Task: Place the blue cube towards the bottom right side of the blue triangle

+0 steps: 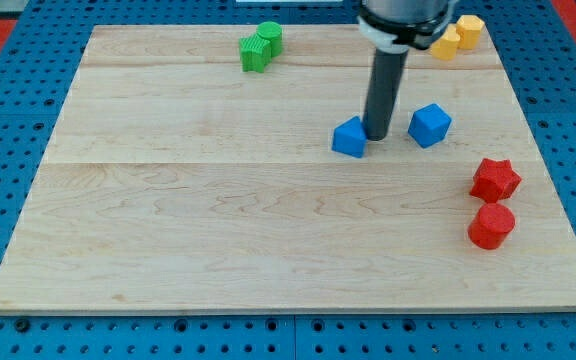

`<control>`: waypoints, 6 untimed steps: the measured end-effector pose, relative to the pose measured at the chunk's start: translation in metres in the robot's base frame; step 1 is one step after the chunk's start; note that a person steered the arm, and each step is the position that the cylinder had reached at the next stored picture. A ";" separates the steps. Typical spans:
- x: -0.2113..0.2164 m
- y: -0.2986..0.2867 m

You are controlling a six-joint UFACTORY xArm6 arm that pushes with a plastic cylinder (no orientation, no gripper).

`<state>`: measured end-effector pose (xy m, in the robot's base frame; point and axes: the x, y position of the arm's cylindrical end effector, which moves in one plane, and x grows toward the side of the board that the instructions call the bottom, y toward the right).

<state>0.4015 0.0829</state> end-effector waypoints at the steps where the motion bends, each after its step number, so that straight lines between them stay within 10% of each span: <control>1: -0.024 -0.024; 4: -0.039 0.123; 6: 0.006 -0.009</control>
